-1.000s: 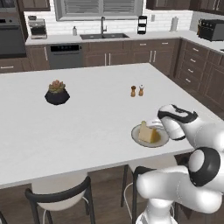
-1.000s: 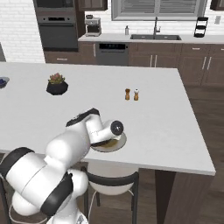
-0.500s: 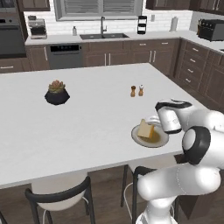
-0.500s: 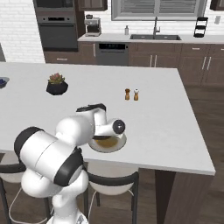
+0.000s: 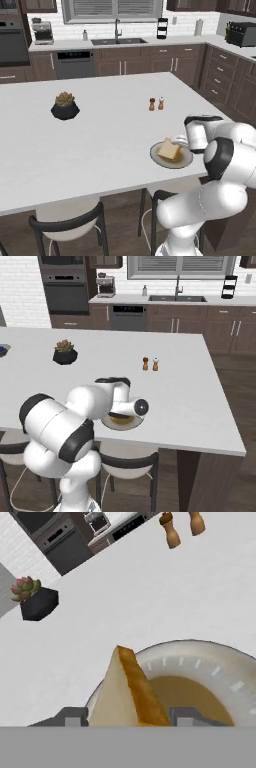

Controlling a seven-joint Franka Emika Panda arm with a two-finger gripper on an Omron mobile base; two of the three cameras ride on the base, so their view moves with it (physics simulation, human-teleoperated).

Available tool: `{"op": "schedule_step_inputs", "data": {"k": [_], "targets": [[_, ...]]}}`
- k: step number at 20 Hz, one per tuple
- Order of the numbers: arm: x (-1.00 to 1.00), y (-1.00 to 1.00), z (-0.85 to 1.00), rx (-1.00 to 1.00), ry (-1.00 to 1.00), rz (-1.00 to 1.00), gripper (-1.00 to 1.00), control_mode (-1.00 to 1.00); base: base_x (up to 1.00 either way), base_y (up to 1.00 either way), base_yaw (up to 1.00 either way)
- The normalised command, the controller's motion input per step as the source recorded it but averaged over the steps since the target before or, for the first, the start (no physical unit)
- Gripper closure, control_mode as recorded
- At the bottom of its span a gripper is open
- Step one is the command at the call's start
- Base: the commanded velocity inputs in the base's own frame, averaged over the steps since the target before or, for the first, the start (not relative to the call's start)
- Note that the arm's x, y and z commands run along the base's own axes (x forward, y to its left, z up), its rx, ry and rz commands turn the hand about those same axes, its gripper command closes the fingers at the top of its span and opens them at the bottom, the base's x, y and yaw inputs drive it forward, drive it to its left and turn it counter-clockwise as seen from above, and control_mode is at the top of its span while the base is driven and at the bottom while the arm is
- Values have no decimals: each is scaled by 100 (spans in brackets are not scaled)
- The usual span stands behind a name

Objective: Start the toaster. Once the lever pops up, take the bread to the plate on the dining counter.

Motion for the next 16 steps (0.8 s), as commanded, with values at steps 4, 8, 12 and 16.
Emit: {"op": "schedule_step_inputs", "data": {"k": [4,8,12,16], "targets": [[0,-38,15,-1,15,-12,-100,-100,0,0,0],[0,-43,20,-3,22,-14,-100,-100,0,0,0],[1,-50,25,-9,32,-20,-100,-100,0,0,0],[17,-37,13,-13,36,-20,-100,-100,0,0,0]]}}
